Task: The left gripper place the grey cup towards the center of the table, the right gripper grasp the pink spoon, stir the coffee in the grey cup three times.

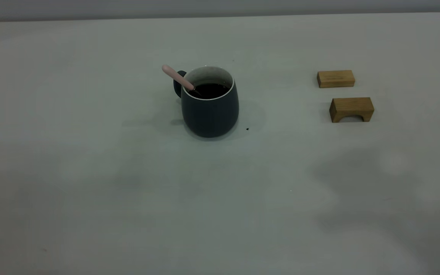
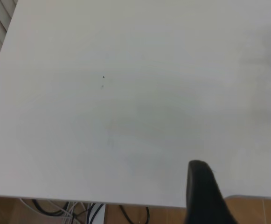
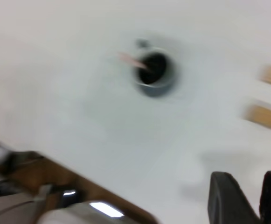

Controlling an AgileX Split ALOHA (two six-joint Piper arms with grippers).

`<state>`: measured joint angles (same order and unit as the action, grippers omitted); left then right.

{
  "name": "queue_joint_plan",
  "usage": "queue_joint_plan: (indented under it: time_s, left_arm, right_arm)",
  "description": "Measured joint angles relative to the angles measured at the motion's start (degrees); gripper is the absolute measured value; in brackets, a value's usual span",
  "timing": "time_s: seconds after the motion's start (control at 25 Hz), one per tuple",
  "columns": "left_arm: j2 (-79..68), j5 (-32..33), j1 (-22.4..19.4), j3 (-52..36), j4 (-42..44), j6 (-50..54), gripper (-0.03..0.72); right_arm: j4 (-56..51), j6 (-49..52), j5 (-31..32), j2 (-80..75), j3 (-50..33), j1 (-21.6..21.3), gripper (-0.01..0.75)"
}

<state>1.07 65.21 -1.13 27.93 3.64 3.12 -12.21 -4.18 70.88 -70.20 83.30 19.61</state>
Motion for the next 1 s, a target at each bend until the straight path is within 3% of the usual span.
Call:
queue_joint_plan:
  time_s: [0.24, 0.52, 0.72, 1.0]
  left_arm:
    - [0.00, 0.00, 0.00, 0.00, 0.00, 0.00, 0.469]
    - [0.00, 0.00, 0.00, 0.00, 0.00, 0.00, 0.469]
    - [0.00, 0.00, 0.00, 0.00, 0.00, 0.00, 0.469]
    - [0.00, 0.00, 0.00, 0.00, 0.00, 0.00, 0.469]
  right_arm:
    - [6.07, 0.68, 0.00, 25.80, -21.80, -0.36, 0.214]
    - [5.89, 0.71, 0.00, 51.10, -40.83, -7.52, 0.214]
    - [6.28, 0.71, 0.00, 60.09, -48.82, -12.89, 0.217]
    - [6.39, 0.59, -1.82, 67.56, -53.70, -17.93, 0.228]
